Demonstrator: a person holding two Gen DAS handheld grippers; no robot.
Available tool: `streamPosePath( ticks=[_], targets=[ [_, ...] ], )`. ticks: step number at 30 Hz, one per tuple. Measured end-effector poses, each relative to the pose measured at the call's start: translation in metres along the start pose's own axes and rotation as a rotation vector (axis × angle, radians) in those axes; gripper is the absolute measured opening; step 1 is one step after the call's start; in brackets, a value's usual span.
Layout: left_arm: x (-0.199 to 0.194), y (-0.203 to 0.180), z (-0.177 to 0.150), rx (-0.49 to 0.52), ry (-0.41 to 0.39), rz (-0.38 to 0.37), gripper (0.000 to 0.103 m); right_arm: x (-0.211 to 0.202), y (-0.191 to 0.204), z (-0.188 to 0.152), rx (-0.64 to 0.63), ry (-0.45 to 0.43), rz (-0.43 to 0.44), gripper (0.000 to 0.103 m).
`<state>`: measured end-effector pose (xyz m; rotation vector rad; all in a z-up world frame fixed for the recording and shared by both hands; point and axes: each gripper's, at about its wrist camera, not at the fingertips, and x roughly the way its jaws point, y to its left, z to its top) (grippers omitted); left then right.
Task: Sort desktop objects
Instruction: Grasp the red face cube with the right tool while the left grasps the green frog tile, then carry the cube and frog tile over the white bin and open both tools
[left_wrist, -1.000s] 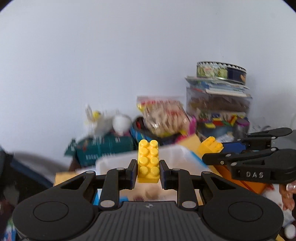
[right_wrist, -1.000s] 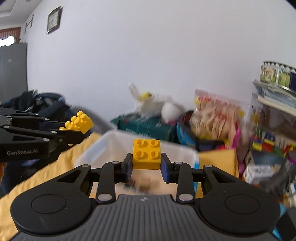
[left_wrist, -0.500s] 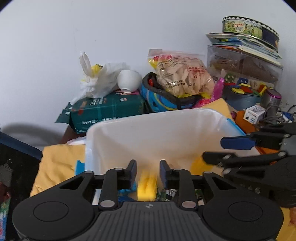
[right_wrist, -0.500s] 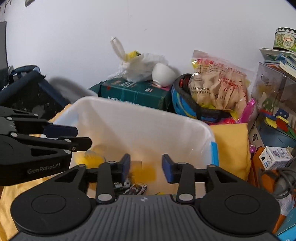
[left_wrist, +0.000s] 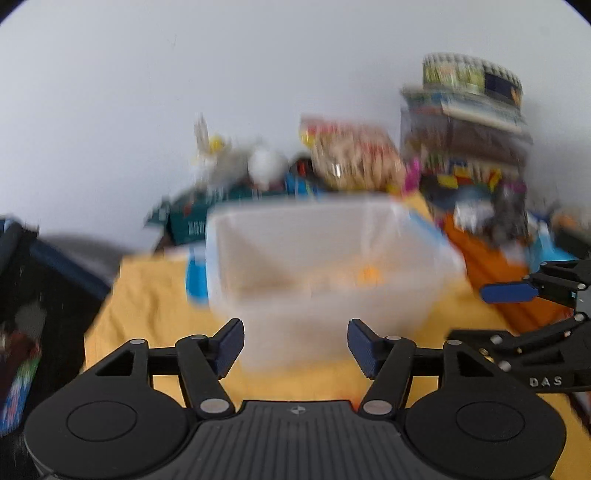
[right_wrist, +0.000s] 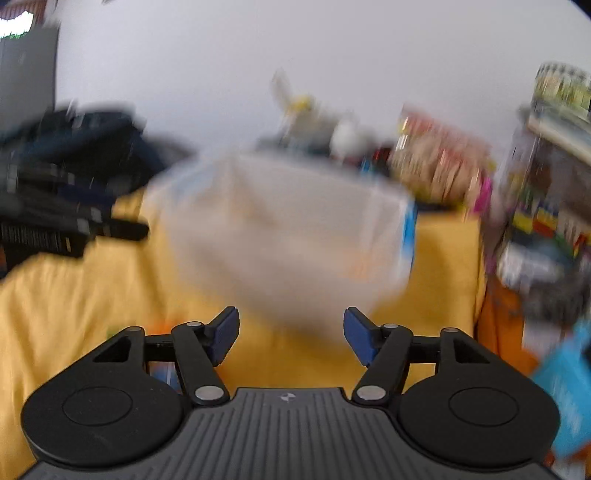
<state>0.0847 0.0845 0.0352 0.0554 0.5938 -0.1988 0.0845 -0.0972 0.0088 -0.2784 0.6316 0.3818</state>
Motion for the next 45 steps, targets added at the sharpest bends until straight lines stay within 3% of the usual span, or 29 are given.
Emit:
streamPosePath(
  ticks=[2, 5, 7, 13, 17, 24, 25, 27, 35, 37, 38, 39, 45],
  targets=[
    [-0.002, -0.007, -0.028, -0.013, 0.077, -0.016, 0.066, -0.001, 0.004, -0.032, 0.017, 0.087, 0.037, 0.063],
    [-0.005, -0.018, -0.069, -0.027, 0.171, -0.033, 0.066, 0.0, 0.009, -0.07, 0.024, 0.192, 0.065, 0.048],
    [-0.008, -0.024, -0.09, -0.036, 0.215, -0.046, 0.066, 0.0, 0.015, -0.085, 0.025, 0.239, 0.08, 0.044],
    [-0.005, -0.036, -0.133, -0.068, 0.318, -0.071, 0.066, -0.002, 0.018, -0.083, 0.017, 0.227, 0.089, 0.044],
    [-0.011, -0.045, -0.133, -0.007, 0.292, -0.076, 0.065, 0.004, 0.024, -0.076, -0.038, 0.181, 0.086, 0.045],
    [-0.006, -0.056, -0.113, 0.053, 0.221, -0.123, 0.065, 0.027, 0.028, -0.068, -0.018, 0.206, 0.137, 0.043],
    [-0.004, -0.058, -0.11, 0.076, 0.212, -0.127, 0.065, 0.029, 0.029, -0.068, -0.024, 0.209, 0.142, 0.042],
    [0.003, -0.062, -0.104, 0.113, 0.205, -0.141, 0.064, 0.032, 0.03, -0.07, -0.029, 0.23, 0.165, 0.026],
    [0.027, -0.082, -0.098, 0.291, 0.226, -0.189, 0.055, 0.014, 0.021, -0.075, 0.014, 0.237, 0.155, 0.026],
    [0.031, -0.084, -0.098, 0.3, 0.235, -0.189, 0.049, 0.013, 0.019, -0.078, 0.022, 0.249, 0.146, 0.026],
    [0.034, -0.084, -0.099, 0.301, 0.243, -0.192, 0.037, 0.013, 0.019, -0.08, 0.027, 0.252, 0.143, 0.026],
    [0.036, -0.084, -0.099, 0.296, 0.255, -0.198, 0.033, 0.013, 0.018, -0.081, 0.031, 0.256, 0.14, 0.026],
    [0.032, -0.084, -0.101, 0.258, 0.266, -0.215, 0.033, 0.019, 0.018, -0.086, 0.052, 0.264, 0.141, 0.029]
  ],
)
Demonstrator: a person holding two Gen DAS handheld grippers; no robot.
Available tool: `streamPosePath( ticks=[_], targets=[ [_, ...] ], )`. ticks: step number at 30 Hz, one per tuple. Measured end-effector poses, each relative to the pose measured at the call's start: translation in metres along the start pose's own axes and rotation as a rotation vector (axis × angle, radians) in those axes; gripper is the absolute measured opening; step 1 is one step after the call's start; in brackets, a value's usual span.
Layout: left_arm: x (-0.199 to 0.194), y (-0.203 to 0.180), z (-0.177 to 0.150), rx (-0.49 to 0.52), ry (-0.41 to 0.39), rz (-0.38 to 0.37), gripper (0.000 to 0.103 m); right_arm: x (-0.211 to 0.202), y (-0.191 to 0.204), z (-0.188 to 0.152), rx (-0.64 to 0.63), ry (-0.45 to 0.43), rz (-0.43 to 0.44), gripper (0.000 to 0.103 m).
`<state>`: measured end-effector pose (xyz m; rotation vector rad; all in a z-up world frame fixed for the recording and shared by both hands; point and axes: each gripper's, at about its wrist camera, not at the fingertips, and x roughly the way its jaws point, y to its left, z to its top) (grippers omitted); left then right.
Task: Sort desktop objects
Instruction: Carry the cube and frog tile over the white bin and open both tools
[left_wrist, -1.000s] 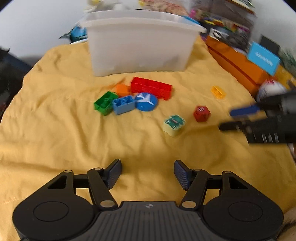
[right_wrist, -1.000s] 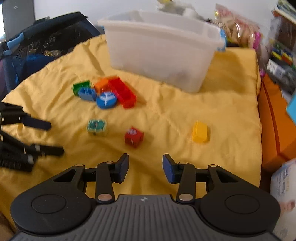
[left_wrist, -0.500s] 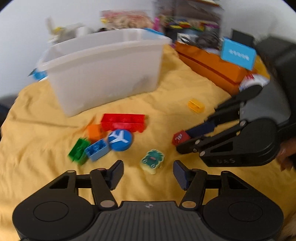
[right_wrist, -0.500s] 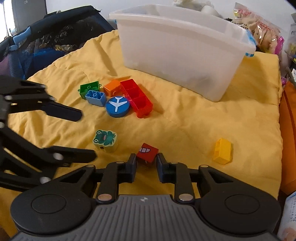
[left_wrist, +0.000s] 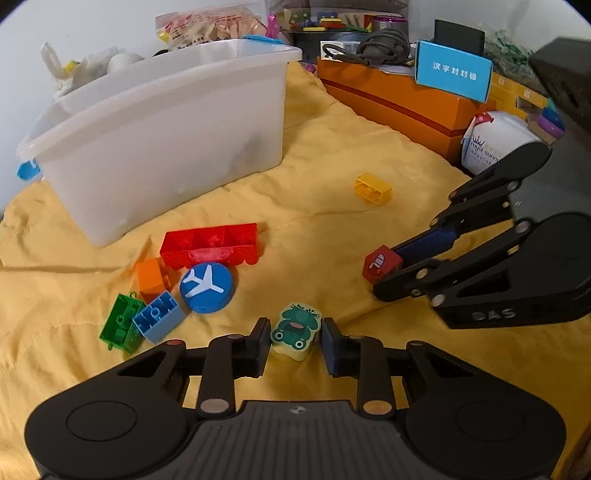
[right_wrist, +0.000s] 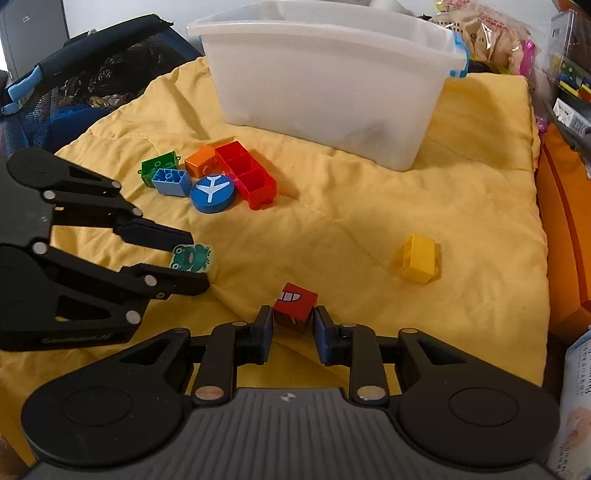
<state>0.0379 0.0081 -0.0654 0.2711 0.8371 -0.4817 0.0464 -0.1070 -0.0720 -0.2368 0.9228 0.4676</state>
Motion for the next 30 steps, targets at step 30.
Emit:
streamPosePath(
  ticks=[30],
  targets=[
    [-0.026, 0.126, 0.165, -0.125, -0.299, 0.245, 0.033, -0.019, -0.056, 0.191, 0.066, -0.283, -0.087, 0.025]
  ],
)
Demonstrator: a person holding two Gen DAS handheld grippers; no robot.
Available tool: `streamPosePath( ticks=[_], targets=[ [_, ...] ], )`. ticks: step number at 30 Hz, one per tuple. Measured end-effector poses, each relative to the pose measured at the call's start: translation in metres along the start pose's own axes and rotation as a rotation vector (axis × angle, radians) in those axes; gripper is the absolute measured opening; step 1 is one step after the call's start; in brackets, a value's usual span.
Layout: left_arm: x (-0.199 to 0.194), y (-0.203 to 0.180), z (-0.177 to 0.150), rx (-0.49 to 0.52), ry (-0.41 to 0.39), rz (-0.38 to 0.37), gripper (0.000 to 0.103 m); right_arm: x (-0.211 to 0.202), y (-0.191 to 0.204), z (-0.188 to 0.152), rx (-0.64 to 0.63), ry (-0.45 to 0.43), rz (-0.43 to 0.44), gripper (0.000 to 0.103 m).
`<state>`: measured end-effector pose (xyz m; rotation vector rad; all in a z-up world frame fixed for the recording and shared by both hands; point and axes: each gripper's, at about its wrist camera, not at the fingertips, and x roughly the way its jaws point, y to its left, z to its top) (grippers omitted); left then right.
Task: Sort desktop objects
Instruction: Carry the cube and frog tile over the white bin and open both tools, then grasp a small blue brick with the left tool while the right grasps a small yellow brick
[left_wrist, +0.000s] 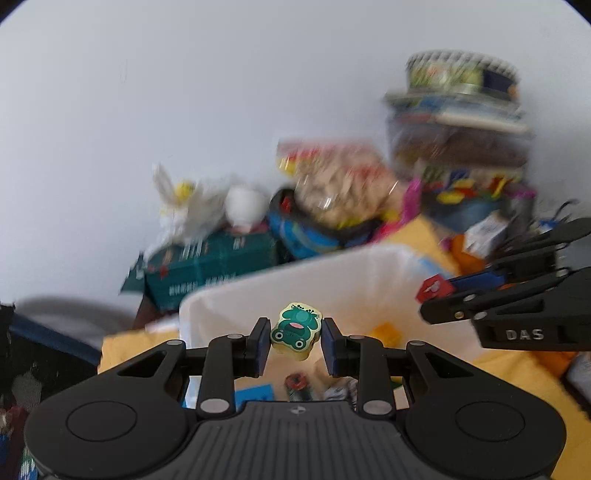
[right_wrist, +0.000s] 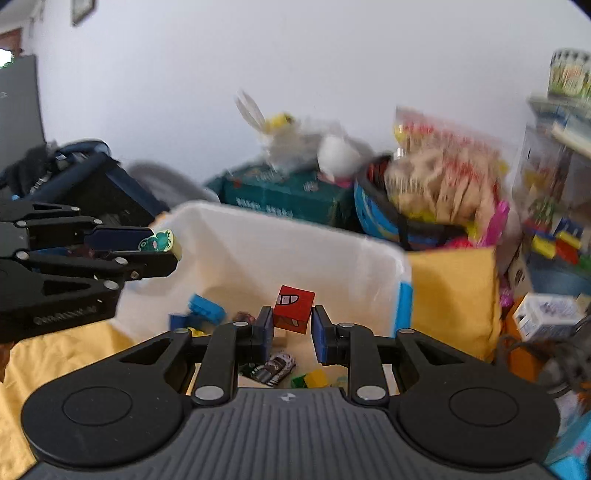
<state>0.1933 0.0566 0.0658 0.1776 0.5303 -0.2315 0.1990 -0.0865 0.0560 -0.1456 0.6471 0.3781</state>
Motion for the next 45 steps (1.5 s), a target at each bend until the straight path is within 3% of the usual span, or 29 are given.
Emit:
streamPosePath(
  ticks=[2, 5, 11, 14, 18, 20, 26, 30, 36, 40, 42, 43, 45],
  targets=[
    [0.02, 0.001, -0.005, -0.022, 0.05, -0.003, 0.033, 0.014, -0.001, -0.003, 0.008, 0.036, -0.004, 0.026],
    [0.03, 0.005, -0.012, -0.087, 0.098, -0.015, 0.035, 0.023, 0.0, -0.012, 0.01, 0.072, -0.006, 0.039],
    [-0.007, -0.001, -0.015, -0.082, 0.027, -0.019, 0.05, 0.003, 0.004, -0.013, -0.006, 0.028, 0.01, 0.04],
    [-0.031, -0.007, -0.019, -0.081, -0.006, -0.025, 0.062, -0.02, 0.004, -0.013, -0.005, -0.031, 0.015, 0.047],
    [-0.062, -0.012, -0.04, -0.097, -0.022, -0.002, 0.07, -0.049, 0.004, -0.029, -0.002, -0.067, 0.037, 0.06],
    [-0.068, -0.014, -0.06, -0.118, 0.026, 0.03, 0.071, -0.055, 0.007, -0.044, -0.022, -0.048, 0.053, 0.069],
    [-0.063, -0.018, -0.127, -0.199, 0.214, -0.013, 0.071, -0.052, 0.025, -0.113, -0.049, 0.094, 0.088, 0.07],
    [-0.066, -0.035, -0.146, -0.082, 0.208, -0.029, 0.07, -0.049, 0.039, -0.152, -0.047, 0.17, 0.104, 0.066],
    [-0.047, -0.063, -0.158, 0.273, 0.244, -0.088, 0.051, -0.057, 0.045, -0.171, -0.038, 0.218, 0.111, 0.064],
    [-0.035, -0.074, -0.161, 0.449, 0.261, -0.104, 0.041, -0.065, 0.042, -0.176, -0.023, 0.21, 0.092, 0.065],
    [-0.028, -0.074, -0.162, 0.506, 0.28, -0.118, 0.039, -0.066, 0.041, -0.179, -0.012, 0.214, 0.082, 0.065],
    [-0.025, -0.074, -0.162, 0.52, 0.295, -0.12, 0.033, -0.065, 0.04, -0.18, -0.008, 0.216, 0.079, 0.065],
    [-0.02, -0.069, -0.162, 0.493, 0.318, -0.152, 0.03, -0.065, 0.037, -0.181, 0.002, 0.215, 0.067, 0.065]
  ],
)
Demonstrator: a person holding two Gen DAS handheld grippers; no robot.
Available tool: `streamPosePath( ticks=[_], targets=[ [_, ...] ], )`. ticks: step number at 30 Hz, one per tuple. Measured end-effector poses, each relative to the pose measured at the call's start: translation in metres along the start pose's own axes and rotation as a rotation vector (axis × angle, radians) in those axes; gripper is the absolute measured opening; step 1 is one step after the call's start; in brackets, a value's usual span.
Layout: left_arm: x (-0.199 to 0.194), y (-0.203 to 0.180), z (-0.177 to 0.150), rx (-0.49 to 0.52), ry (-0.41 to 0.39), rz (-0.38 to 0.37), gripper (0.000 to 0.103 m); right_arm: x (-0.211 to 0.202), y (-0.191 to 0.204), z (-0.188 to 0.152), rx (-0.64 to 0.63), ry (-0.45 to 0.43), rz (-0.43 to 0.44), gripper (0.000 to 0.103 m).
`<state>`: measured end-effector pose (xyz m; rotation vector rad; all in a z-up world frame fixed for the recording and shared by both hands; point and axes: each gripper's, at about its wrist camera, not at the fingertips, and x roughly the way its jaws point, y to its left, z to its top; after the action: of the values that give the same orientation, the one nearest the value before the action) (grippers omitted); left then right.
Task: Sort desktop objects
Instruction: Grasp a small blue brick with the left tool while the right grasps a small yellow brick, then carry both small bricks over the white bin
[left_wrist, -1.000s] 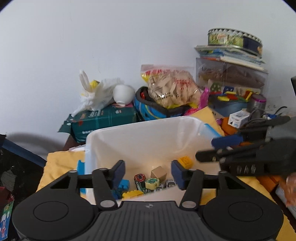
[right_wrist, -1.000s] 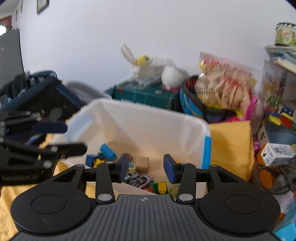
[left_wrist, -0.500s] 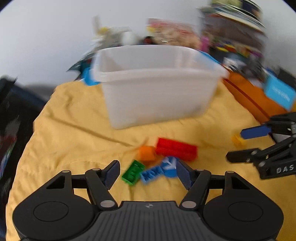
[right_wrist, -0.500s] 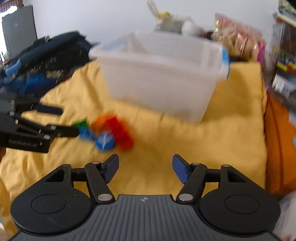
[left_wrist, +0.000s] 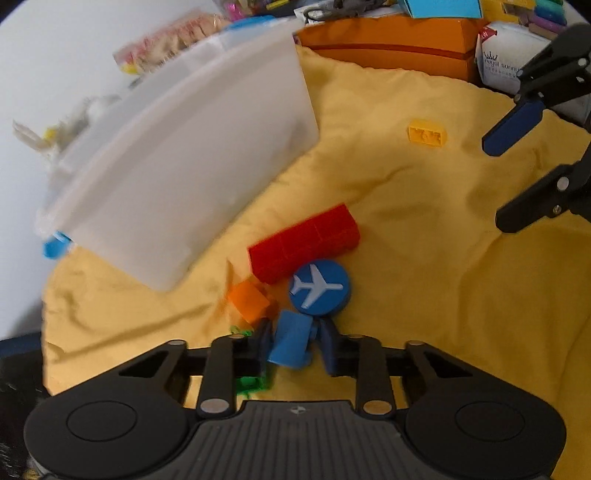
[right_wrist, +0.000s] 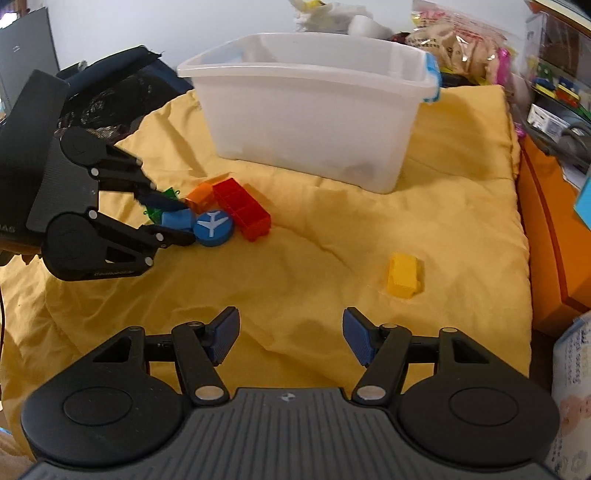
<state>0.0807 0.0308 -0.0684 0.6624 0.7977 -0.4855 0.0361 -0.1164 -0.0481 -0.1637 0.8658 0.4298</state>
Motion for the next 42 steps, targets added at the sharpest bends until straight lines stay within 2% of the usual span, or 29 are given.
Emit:
streamPosePath(
  ticks=[4, 9, 11, 13, 14, 15, 17, 19, 22, 24, 25, 26, 30, 33, 36, 39, 42],
  targets=[
    [-0.009, 0.02, -0.008, -0.229, -0.006, -0.129, 0.029, -0.002, -0.011, 0.0, 0.027, -0.021, -0.043, 0.065],
    [-0.035, 0.018, -0.028, -0.547, -0.047, -0.323, 0.029, 0.004, -0.03, 0.009, 0.023, -0.062, -0.146, 0.065],
    [-0.042, 0.007, -0.031, -0.606, -0.066, -0.365, 0.029, 0.013, -0.037, 0.014, 0.008, -0.071, -0.172, 0.063],
    [-0.041, -0.004, -0.032, -0.629, -0.07, -0.387, 0.029, 0.025, -0.044, 0.02, 0.024, -0.055, -0.207, 0.053],
    [-0.039, -0.009, -0.033, -0.639, -0.064, -0.39, 0.029, 0.028, -0.049, 0.023, 0.059, -0.059, -0.225, 0.044],
    [-0.036, -0.012, -0.034, -0.655, -0.059, -0.39, 0.029, 0.03, -0.056, 0.025, 0.111, -0.062, -0.237, 0.042],
    [-0.033, -0.015, -0.038, -0.713, -0.067, -0.406, 0.029, 0.028, -0.069, 0.025, 0.233, -0.091, -0.233, 0.042],
    [-0.031, -0.014, -0.042, -0.765, -0.069, -0.413, 0.029, 0.031, -0.08, 0.023, 0.313, -0.077, -0.218, 0.041],
    [-0.028, -0.012, -0.048, -0.79, -0.057, -0.379, 0.03, 0.043, -0.087, 0.022, 0.34, -0.023, -0.128, 0.04],
    [-0.028, -0.004, -0.053, -0.816, -0.052, -0.368, 0.04, 0.051, -0.082, 0.022, 0.307, 0.017, -0.108, 0.034],
    [-0.029, 0.001, -0.057, -0.836, -0.056, -0.364, 0.047, 0.052, -0.077, 0.023, 0.277, 0.007, -0.116, 0.029],
    [-0.031, 0.005, -0.059, -0.849, -0.06, -0.348, 0.049, 0.052, -0.072, 0.023, 0.251, 0.008, -0.104, 0.017],
    [-0.044, 0.014, -0.067, -0.837, -0.065, -0.284, 0.049, 0.042, -0.054, 0.025, 0.171, -0.012, -0.085, 0.017],
    [-0.056, 0.01, -0.067, -0.8, -0.093, -0.285, 0.053, 0.027, -0.038, 0.024, 0.094, -0.02, -0.06, 0.017],
    [-0.064, -0.004, -0.06, -0.717, -0.128, -0.294, 0.056, 0.019, -0.022, 0.017, 0.014, -0.003, -0.031, 0.017],
    [-0.057, -0.018, -0.049, -0.634, -0.107, -0.263, 0.057, 0.022, -0.011, 0.008, -0.032, 0.025, -0.011, 0.017],
    [-0.042, -0.025, -0.043, -0.609, -0.085, -0.226, 0.055, 0.028, -0.002, -0.001, -0.061, 0.046, -0.011, 0.017]
  ],
)
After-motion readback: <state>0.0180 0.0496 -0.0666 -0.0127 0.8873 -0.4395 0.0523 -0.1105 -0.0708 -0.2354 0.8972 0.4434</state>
